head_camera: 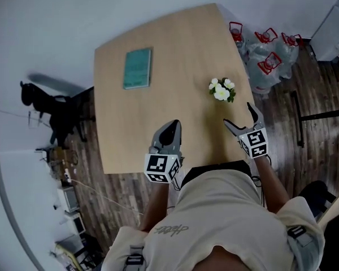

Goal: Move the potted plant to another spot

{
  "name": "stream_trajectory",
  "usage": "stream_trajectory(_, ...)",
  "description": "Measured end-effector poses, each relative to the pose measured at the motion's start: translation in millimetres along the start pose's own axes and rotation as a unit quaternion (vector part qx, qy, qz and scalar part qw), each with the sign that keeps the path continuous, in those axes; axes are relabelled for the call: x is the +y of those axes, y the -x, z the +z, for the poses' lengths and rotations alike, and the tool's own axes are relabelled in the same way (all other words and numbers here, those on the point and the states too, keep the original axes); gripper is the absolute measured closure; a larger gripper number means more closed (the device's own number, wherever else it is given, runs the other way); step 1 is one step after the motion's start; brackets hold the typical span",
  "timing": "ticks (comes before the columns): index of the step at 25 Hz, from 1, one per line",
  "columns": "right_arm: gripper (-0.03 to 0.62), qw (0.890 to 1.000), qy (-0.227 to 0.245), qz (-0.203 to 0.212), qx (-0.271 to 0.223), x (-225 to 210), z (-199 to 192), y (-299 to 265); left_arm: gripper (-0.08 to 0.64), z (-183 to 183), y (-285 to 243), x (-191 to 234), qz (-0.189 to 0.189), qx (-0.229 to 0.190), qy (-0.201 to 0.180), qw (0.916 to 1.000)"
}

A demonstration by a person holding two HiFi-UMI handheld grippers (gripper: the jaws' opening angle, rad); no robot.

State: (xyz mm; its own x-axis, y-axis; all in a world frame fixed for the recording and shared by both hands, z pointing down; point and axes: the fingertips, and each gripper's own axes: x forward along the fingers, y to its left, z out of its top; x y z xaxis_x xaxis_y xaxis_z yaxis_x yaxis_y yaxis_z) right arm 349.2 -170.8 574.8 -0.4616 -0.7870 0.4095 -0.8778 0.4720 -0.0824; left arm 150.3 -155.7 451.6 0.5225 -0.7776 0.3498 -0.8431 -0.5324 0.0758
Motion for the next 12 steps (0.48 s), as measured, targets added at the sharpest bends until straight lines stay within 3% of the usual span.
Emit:
stream_trajectory(6, 0.106, 0.999, 0.013, 0.024, 0.035, -13, -27, -33, 0.541, -7, -2, -5, 0.021, 0.005, 0.029, 0.9993)
stream_trajectory(12, 0.106, 0.998, 0.006, 0.011, 0.055, -34, -53, -74, 0.541, -23, 4, 4, 0.054, 0.033, 0.028, 0.9976)
